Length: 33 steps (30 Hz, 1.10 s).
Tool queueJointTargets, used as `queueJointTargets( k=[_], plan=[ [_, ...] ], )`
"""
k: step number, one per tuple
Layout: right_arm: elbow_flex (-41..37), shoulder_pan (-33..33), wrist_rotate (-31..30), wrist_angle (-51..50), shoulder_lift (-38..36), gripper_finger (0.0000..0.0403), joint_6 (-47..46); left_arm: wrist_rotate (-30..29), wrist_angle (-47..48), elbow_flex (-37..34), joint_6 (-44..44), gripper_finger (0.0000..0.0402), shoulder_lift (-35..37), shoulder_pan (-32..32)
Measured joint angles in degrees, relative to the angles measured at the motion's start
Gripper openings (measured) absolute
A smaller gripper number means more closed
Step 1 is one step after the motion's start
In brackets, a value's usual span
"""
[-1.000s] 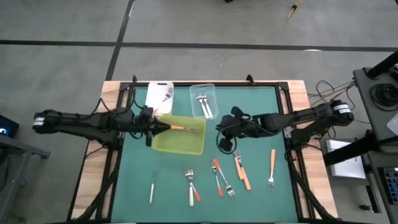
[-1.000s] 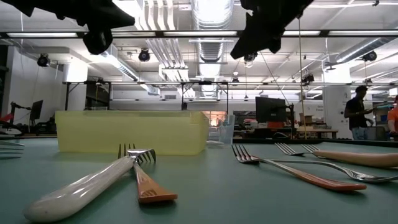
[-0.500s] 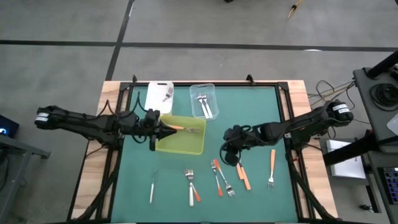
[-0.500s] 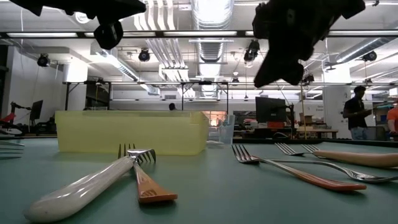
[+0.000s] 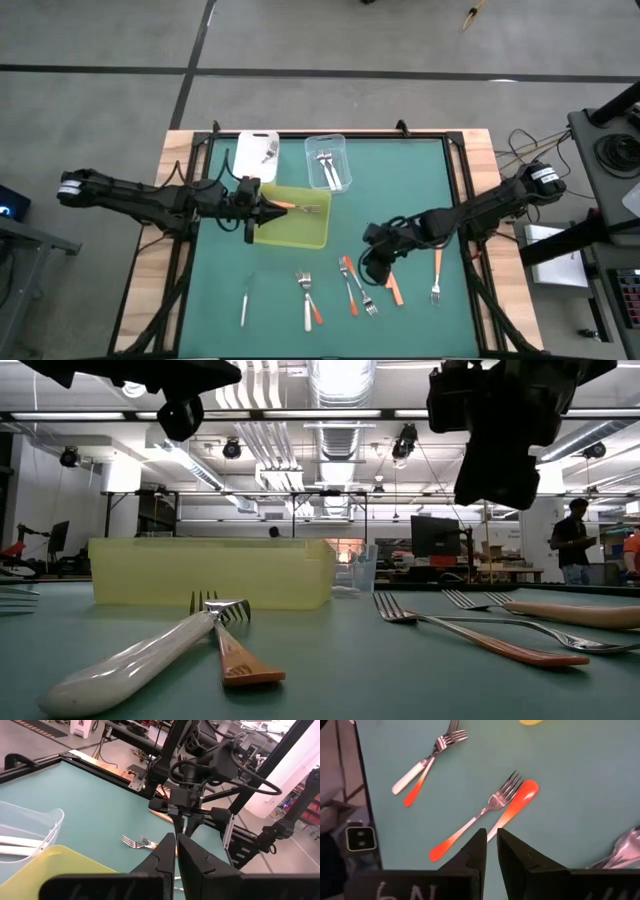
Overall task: Sort silverware by color (type)
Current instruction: Put the yellow fork into the yellow bin
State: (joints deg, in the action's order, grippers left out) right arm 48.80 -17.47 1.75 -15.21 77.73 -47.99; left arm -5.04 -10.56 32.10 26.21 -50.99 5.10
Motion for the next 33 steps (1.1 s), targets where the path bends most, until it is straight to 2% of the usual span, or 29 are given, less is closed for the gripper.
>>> queueJointTargets(
  k=[15,26,30,33],
  plan=[
    [0.0,-5.8,1.3,-3.4,0.0,0.0036,-18.8,-0.4,-2.0,0.0,-6.9,0.0001,0.0,0.0],
    [0.0,-7.8,1.2,-14.1,0.0,0.0036,-29.0,-0.5,-7.2,0.0,-13.7,0.0001,-0.1,-0.1],
    [0.0,-7.8,-0.4,-18.6,0.0,0.0036,-28.4,-0.6,-7.2,0.0,-13.8,0.0001,-0.1,-0.1],
    [0.0,-7.8,-0.7,-19.2,0.1,0.0036,-15.1,-0.6,-7.2,0.0,-13.8,0.0001,-0.1,-0.1]
  ],
)
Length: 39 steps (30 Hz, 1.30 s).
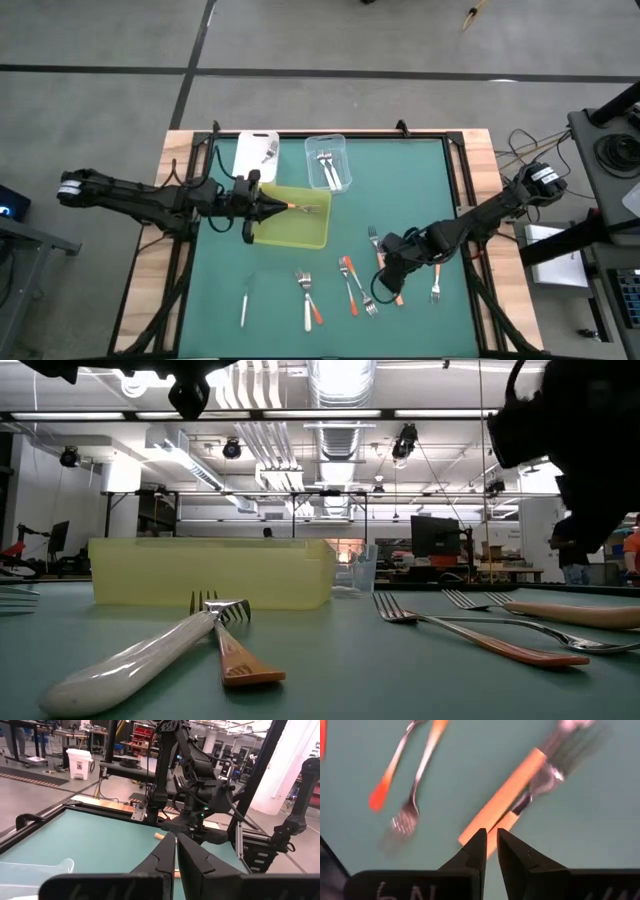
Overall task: Sort silverware by color (type)
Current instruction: Put the yellow fork into the yellow bin
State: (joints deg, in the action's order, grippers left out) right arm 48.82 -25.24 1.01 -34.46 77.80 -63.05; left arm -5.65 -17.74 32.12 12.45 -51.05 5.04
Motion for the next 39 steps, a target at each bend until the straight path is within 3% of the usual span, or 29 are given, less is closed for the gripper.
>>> queueJointTargets(
  k=[5,10,12,14,23,29,39],
  plan=[
    [0.0,-0.9,-3.7,0.0,0.0,0.0029,31.1,0.0,0.0,0.0,0.0,0.0001,0.0,0.0],
    [0.0,-0.7,-18.2,0.0,0.0,0.0023,41.2,0.0,0.2,0.0,0.0,0.0002,0.0,0.0],
    [0.0,-0.7,-25.4,0.0,0.0,0.0026,41.3,0.0,0.2,0.0,0.0,0.0002,0.0,0.0],
    [0.0,-0.6,-28.6,-0.3,0.0,0.0035,40.3,0.0,0.2,0.0,0.0,0.0002,0.0,0.0],
    [-1.1,-1.3,-29.3,1.1,0.0,0.0126,34.5,0.0,0.2,0.0,0.0,0.0002,0.0,0.0],
    [-9.4,-3.4,-29.5,17.9,-1.9,0.0169,36.6,0.0,0.3,0.0,0.0,0.0002,0.0,0.0],
    [-26.2,-3.4,-32.3,41.4,-8.7,0.0172,36.0,0.0,0.2,0.0,0.0,0.0002,0.0,0.0]
  ],
)
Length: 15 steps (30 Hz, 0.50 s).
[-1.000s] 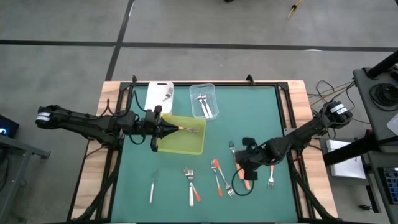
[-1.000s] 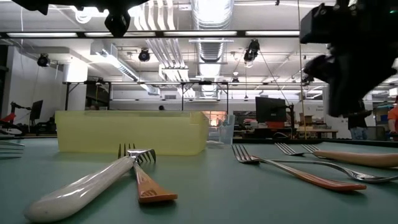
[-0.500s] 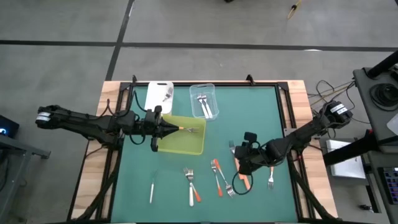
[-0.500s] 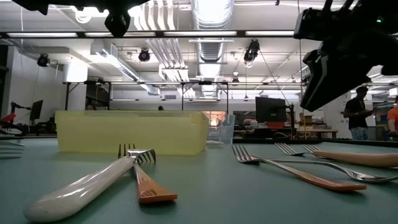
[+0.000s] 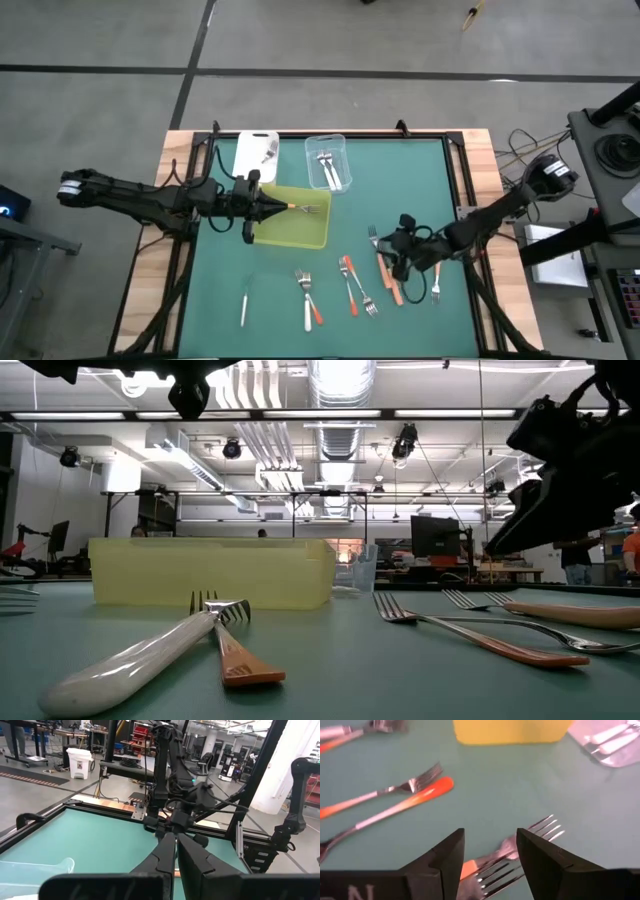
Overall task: Sort silverware by color (type)
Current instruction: Put the yellow fork into the yellow bin
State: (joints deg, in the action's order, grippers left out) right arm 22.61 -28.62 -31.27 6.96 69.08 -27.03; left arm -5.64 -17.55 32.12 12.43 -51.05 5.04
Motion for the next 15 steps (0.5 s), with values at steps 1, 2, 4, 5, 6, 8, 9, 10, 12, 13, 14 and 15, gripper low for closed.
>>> queueJointTargets(
  k=[1,2,4,5,6,8,9,10,12,13,14,15],
  plan=[
    [-1.3,0.0,-0.3,1.8,-0.8,0.0172,0.1,-0.2,0.0,0.0,-0.4,0.0002,0.0,0.0],
    [-2.6,0.0,-0.5,3.3,-1.5,0.0171,0.1,-0.9,0.0,0.0,-0.9,0.0002,0.0,0.0],
    [-5.1,0.2,-0.9,5.6,-2.6,0.0171,0.6,-2.4,0.0,0.0,-1.4,0.0002,0.0,0.0],
    [-6.1,0.2,-1.2,6.6,-3.1,0.0171,0.6,-3.3,-0.1,0.0,-1.5,0.0002,0.0,0.0],
    [-7.1,0.2,-1.5,7.6,-3.6,0.0171,0.5,-4.3,-0.1,0.0,-1.5,0.0002,0.0,0.0],
    [-8.5,0.5,-2.0,8.8,-4.0,0.0171,-0.3,-5.9,-0.4,0.0,-1.9,0.0002,0.0,0.0],
    [-9.1,0.7,-2.0,8.7,-4.0,0.0171,-1.0,-6.5,-0.5,0.0,-2.3,0.0002,0.0,-0.1],
    [-9.5,0.9,-1.8,8.6,-4.0,0.0171,-2.0,-7.0,-0.6,0.0,-2.6,0.0002,0.0,-0.1],
    [-10.1,1.2,-1.7,8.6,-3.7,0.0171,-3.4,-7.4,-0.7,0.0,-2.9,0.0002,0.0,-0.1],
    [-10.4,1.2,-1.4,8.7,-3.6,0.0171,-3.9,-7.4,-0.9,0.0,-2.9,0.0002,0.0,-0.2],
    [-10.6,1.2,-1.3,8.7,-3.4,0.0171,-4.4,-7.4,-1.1,0.0,-2.9,0.0002,0.0,-0.2],
    [-10.8,1.1,-1.2,8.6,-3.3,0.0171,-4.8,-7.4,-1.2,0.0,-2.9,0.0002,0.0,-0.2]
  ],
)
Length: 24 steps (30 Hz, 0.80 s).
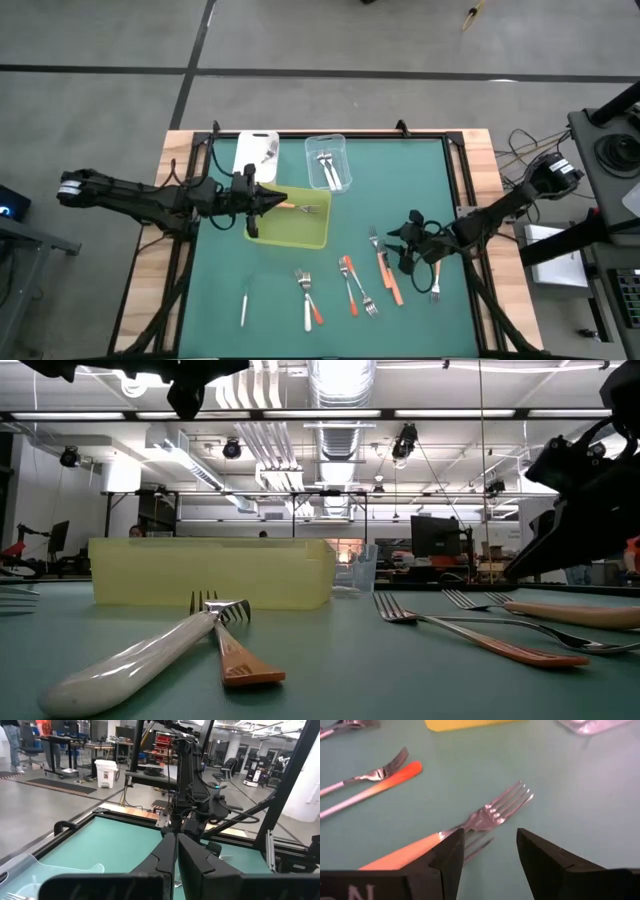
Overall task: Sort silverware by color (type)
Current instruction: Put the yellow fork into the yellow bin
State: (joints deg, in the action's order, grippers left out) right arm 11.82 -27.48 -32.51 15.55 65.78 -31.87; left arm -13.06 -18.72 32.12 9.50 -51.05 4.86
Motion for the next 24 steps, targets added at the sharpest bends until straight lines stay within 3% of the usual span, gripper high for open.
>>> queueJointTargets(
  k=[10,24],
  plan=[
    [-0.1,0.0,1.0,0.7,0.7,0.0171,-0.5,-0.1,-1.4,0.0,0.1,0.0001,0.0,0.0],
    [1.3,0.7,1.0,6.2,10.1,0.0171,-1.7,-0.1,-1.4,0.0,0.2,0.0001,0.0,0.0]
  ],
)
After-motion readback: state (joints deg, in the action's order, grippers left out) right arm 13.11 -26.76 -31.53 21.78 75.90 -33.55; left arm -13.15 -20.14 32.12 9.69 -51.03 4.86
